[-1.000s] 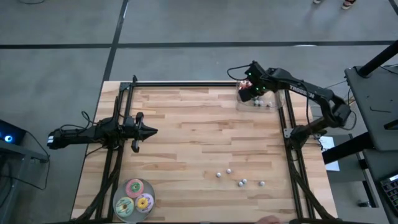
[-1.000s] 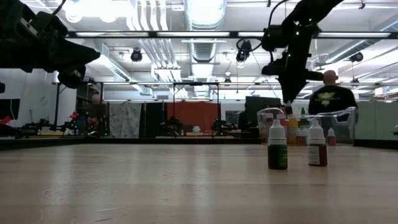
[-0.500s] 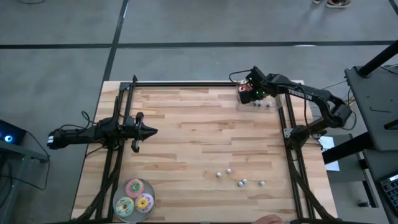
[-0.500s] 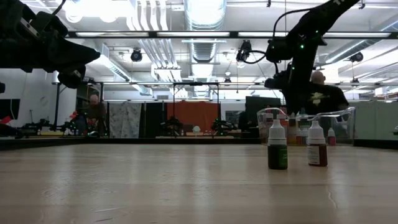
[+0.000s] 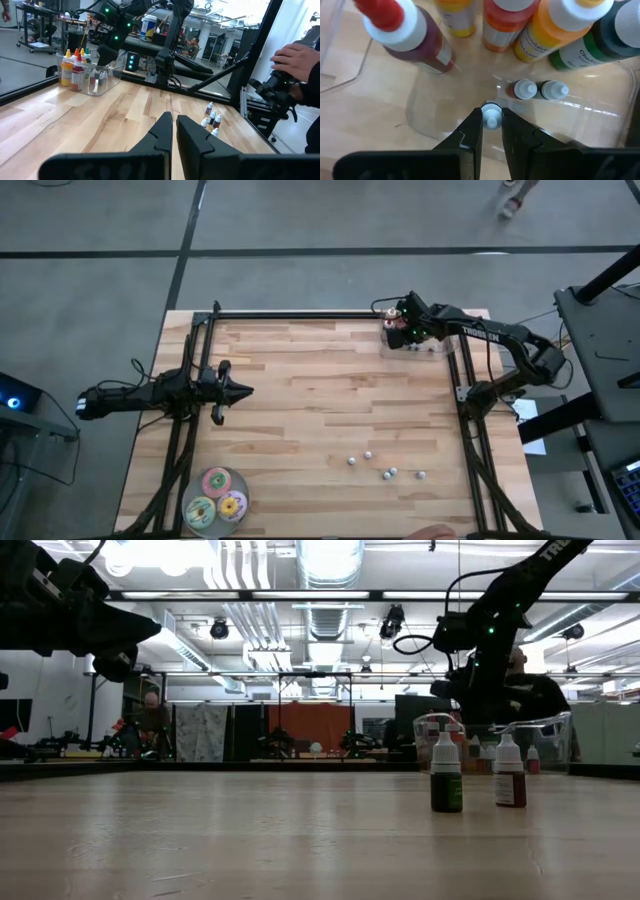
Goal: Pick & Place food coloring
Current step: Put the top small orange food coloring bottle into the bin
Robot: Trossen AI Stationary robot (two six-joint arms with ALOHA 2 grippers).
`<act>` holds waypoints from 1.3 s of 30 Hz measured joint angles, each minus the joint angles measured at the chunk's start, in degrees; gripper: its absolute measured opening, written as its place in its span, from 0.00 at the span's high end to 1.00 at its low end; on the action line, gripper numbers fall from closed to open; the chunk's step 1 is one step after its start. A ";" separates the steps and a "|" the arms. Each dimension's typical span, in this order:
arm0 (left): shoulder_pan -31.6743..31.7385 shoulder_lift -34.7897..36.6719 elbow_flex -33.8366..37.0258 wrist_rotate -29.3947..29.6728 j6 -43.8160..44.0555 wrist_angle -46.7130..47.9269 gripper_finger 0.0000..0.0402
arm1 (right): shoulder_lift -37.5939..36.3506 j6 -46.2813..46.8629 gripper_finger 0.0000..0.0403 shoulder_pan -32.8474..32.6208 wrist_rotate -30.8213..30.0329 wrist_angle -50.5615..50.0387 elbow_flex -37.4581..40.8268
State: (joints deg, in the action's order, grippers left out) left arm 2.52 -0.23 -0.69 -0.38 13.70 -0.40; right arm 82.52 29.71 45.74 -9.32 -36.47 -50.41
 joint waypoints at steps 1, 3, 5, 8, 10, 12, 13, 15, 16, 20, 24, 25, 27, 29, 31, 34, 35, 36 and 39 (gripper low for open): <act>0.00 -0.02 -0.01 0.00 0.00 0.00 1.00 | 0.00 -0.02 0.88 0.12 0.00 0.31 0.42; 0.00 -0.02 0.00 0.01 0.02 0.00 1.00 | 0.01 -0.04 0.88 0.28 -0.09 1.17 1.30; 0.00 0.00 -0.02 0.01 0.02 0.00 1.00 | 0.02 -0.05 0.88 0.42 -0.11 1.92 1.83; 0.00 -0.01 -0.01 0.00 0.00 0.00 1.00 | 0.02 -0.09 0.88 0.50 -0.17 3.18 2.78; 0.00 0.00 -0.02 0.00 0.00 0.00 1.00 | 0.02 -0.09 0.88 0.67 -0.17 4.08 3.27; 0.00 -0.02 -0.01 0.02 0.01 0.00 1.00 | 0.02 -0.09 0.88 0.80 -0.18 4.50 3.79; 0.00 -0.02 0.00 -0.01 0.02 0.00 1.00 | 0.02 -0.09 0.88 0.85 -0.23 4.50 4.01; 0.00 0.00 -0.02 0.02 -0.01 0.00 1.00 | 0.04 -0.09 0.88 0.85 -0.31 5.07 4.35; 0.00 0.00 0.00 0.00 0.01 0.00 1.00 | 0.04 -0.09 0.88 0.85 -0.31 5.40 4.45; 0.00 0.00 0.00 0.00 0.01 0.00 1.00 | 0.04 -0.09 0.88 0.85 -0.31 5.68 4.78; 0.00 -0.01 -0.02 0.00 0.01 0.00 1.00 | 0.04 -0.09 0.88 0.83 -0.31 5.80 4.78; 0.00 -0.01 -0.02 0.00 -0.01 0.00 1.00 | 0.04 -0.09 0.88 0.83 -0.31 5.84 4.78; 0.00 -0.01 -0.02 0.01 0.01 0.00 1.00 | 0.04 -0.09 0.88 0.83 -0.31 5.84 4.78; 0.00 -0.01 0.00 0.01 -0.01 0.00 1.00 | 0.04 -0.09 0.88 0.83 -0.31 5.92 4.78; 0.00 0.00 -0.02 -0.01 0.00 0.00 1.00 | 0.04 -0.09 0.88 0.83 -0.31 5.95 4.78; 0.00 -0.01 -0.02 0.02 0.00 0.00 1.00 | 0.04 -0.11 0.88 0.83 -0.31 5.97 4.78; 0.00 -0.01 -0.01 0.01 -0.01 0.00 1.00 | 0.04 -0.11 0.88 0.83 -0.31 5.97 4.78; 0.00 -0.02 -0.01 0.01 0.01 0.00 1.00 | 0.04 -0.11 0.88 0.83 -0.28 5.97 4.78; 0.00 -0.01 -0.01 0.01 0.00 0.00 1.00 | 0.04 0.00 0.88 0.83 0.32 5.99 4.78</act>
State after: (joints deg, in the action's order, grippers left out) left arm 2.52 -0.24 -0.70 -0.37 13.70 -0.40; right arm 82.56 29.71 46.57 -9.00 -30.48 -45.63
